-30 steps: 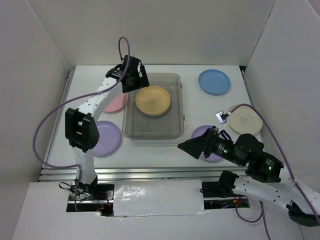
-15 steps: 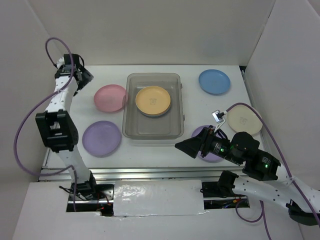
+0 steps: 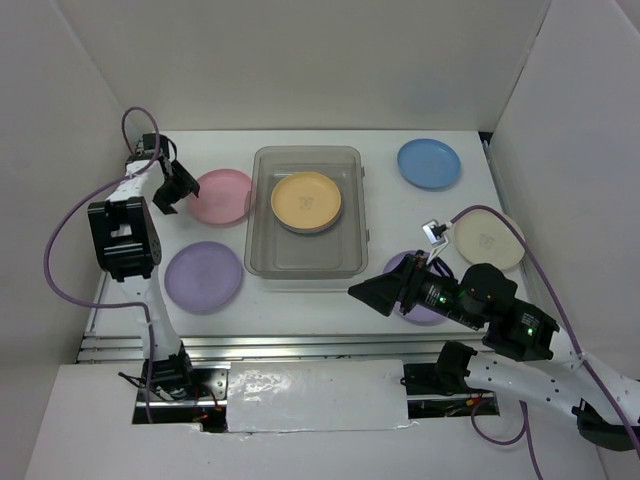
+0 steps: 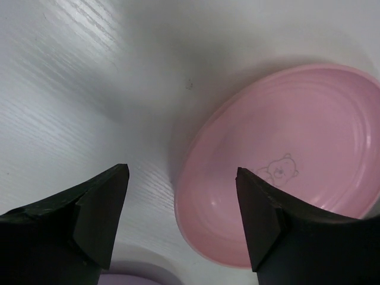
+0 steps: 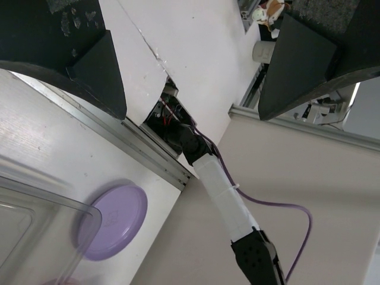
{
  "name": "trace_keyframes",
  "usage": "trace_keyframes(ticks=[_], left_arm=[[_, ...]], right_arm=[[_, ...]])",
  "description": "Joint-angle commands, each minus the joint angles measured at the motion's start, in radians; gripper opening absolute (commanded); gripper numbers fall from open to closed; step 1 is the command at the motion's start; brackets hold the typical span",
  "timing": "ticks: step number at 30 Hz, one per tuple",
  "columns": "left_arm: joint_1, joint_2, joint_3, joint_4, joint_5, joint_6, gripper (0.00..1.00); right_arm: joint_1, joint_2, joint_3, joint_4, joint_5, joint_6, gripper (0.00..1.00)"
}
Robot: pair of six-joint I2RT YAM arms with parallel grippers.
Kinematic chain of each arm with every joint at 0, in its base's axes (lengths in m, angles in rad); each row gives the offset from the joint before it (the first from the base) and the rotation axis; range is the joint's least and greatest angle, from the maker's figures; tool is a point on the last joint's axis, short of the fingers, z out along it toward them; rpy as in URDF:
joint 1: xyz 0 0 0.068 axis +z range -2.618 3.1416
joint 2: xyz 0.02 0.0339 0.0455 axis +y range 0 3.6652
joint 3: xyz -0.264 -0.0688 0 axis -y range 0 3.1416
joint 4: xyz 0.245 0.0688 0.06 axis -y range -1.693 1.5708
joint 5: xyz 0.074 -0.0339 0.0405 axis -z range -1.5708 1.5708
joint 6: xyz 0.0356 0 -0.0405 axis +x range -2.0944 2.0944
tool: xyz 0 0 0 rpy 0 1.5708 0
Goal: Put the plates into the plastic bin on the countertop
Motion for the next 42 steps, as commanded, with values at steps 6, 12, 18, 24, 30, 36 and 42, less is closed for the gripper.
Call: trace_keyframes(ticks=[6, 12, 18, 24, 30, 36, 42], left_arm=[[-0.02, 0.123, 0.069, -0.121, -0.114, 0.0, 0.66], [-0.011, 0.052, 0.114, -0.248, -0.343, -0.118, 0.0], [-0.069, -0.393, -0.078, -0.113, -0.565, -0.229, 0.0], [-0.306, -0.549, -0.046, 0.075, -0.266, 0.009, 0.0], [-0.52, -0.322, 0.179, -0.02, -0.01, 0.078, 0.0], [-0.614, -0.161, 0.235, -0.028, 0.015, 0.06, 0.0], [-0.618, -0.056, 0.226, -0.034, -0.009, 0.03, 0.0]], right_arm=[[0.006, -0.013, -0.008, 0.047, -0.003, -0.003, 1.0], [0.006, -0.028, -0.002, 0.035, -0.003, 0.0, 1.0], [0.006, -0.022, -0.005, 0.037, 0.001, -0.003, 1.0], [0.006, 0.002, 0.021, 0.024, 0.029, -0.005, 1.0], [0.004, -0.016, 0.064, -0.069, 0.153, 0.043, 1.0], [0.001, -0.096, 0.08, -0.146, 0.213, 0.073, 1.0], [0.003, -0.148, 0.071, -0.187, 0.233, 0.084, 1.0]])
